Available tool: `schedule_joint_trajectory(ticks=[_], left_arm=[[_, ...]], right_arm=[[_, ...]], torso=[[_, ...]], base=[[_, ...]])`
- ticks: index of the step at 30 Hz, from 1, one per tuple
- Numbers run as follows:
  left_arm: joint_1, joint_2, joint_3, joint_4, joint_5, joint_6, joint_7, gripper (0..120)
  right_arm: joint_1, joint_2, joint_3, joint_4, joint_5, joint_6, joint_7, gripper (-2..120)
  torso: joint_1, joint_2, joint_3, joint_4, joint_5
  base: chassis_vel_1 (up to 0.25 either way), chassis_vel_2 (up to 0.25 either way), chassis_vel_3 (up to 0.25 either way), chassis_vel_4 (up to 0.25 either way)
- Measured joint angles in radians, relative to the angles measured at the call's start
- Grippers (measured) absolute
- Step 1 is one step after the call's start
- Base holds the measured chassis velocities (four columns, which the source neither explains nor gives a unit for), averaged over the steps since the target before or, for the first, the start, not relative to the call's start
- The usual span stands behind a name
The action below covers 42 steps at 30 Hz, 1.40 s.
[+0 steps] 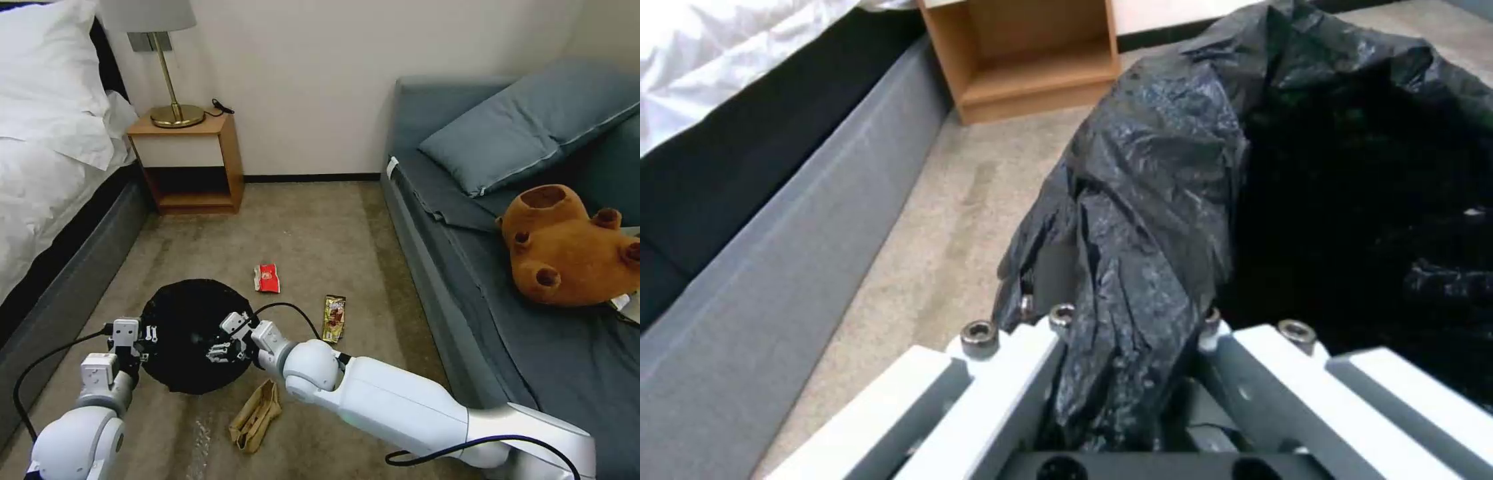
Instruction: Pick up the trash bin, then pick up the garbage on the floor and place it into the trash bin.
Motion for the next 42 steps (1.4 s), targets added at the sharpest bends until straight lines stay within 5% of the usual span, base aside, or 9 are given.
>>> schedule_joint_trajectory(ticks=[4, 11, 23, 42], left_arm=[[0.003, -0.002, -0.007, 0.000, 0.000, -0.003, 0.000, 4], [0.027, -0.001, -0.065, -0.002, -0.001, -0.021, 0.006, 4], [0.111, -0.005, -0.169, -0.003, -0.011, -0.072, 0.034, 4], [0.239, -0.012, -0.296, -0.025, -0.058, -0.111, 0.065, 4]], right_arm=[[-0.001, -0.002, 0.004, 0.027, 0.012, -0.014, 0.019, 99], [0.016, -0.002, 0.026, 0.086, 0.218, -0.139, 0.339, 100], [-0.105, -0.022, 0.037, 0.030, 0.292, -0.241, 0.635, 100], [-0.249, 0.090, 0.063, -0.231, 0.072, -0.188, 0.550, 100]], torso=[[0.000, 0.000, 0.000, 0.0000, 0.0000], [0.000, 0.000, 0.000, 0.0001, 0.0000], [0.000, 0.000, 0.000, -0.0001, 0.0000], [0.000, 0.000, 0.000, 0.0000, -0.0001]], base=[[0.000, 0.000, 0.000, 0.000], [0.000, 0.000, 0.000, 0.000], [0.000, 0.000, 0.000, 0.000], [0.000, 0.000, 0.000, 0.000]])
